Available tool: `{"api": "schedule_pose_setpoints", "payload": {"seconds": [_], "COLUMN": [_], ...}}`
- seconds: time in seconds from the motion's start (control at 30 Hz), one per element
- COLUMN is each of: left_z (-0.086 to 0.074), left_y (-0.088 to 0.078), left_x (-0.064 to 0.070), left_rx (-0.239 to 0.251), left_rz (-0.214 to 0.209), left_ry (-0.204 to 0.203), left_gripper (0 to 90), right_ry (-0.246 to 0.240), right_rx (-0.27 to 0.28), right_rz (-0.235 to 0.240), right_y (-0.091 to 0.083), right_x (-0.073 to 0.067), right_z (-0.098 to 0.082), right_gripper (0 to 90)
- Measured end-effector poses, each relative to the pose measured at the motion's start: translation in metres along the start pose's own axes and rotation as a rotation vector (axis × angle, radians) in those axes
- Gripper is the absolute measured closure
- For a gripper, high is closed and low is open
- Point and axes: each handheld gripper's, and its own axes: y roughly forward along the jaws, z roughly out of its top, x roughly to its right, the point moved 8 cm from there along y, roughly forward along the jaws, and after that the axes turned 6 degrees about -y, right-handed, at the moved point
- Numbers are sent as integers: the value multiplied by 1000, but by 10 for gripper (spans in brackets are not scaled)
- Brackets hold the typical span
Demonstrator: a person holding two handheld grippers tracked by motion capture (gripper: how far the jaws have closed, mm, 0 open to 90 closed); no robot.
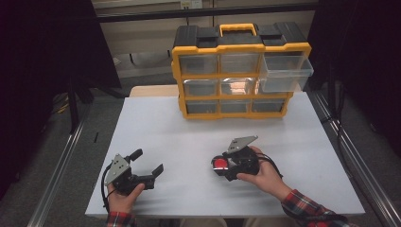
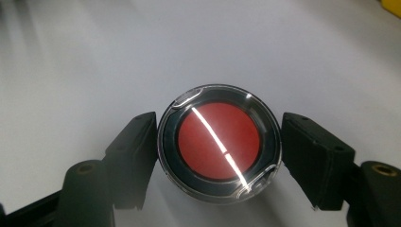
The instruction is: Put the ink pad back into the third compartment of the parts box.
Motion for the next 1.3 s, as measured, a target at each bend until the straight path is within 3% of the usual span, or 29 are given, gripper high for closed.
{"api": "schedule_pose_setpoints", "payload": {"seconds": [0.4, 0.5, 0.73, 1.07, 1.3], "left_z": [1, 0, 0, 0, 0], "left_y": [-1, -1, 0, -1, -1], "left_x": [-2, -1, 0, -1, -1], "left_rx": [7, 0, 2, -1, 1], "left_rz": [0, -10, -9, -10, -13], "left_ry": [3, 7, 3, 7, 6], "left_gripper": [8, 8, 8, 8, 8], "right_ry": [17, 4, 31, 17, 36], "right_rx": [-4, -4, 0, -7, -8], "right_rz": [-7, 7, 31, 38, 47], "right_y": [-10, -12, -22, -30, -36], "right_x": [7, 7, 13, 16, 19], "right_z": [8, 11, 19, 26, 30], "right_gripper": [302, 302, 302, 302, 301]}}
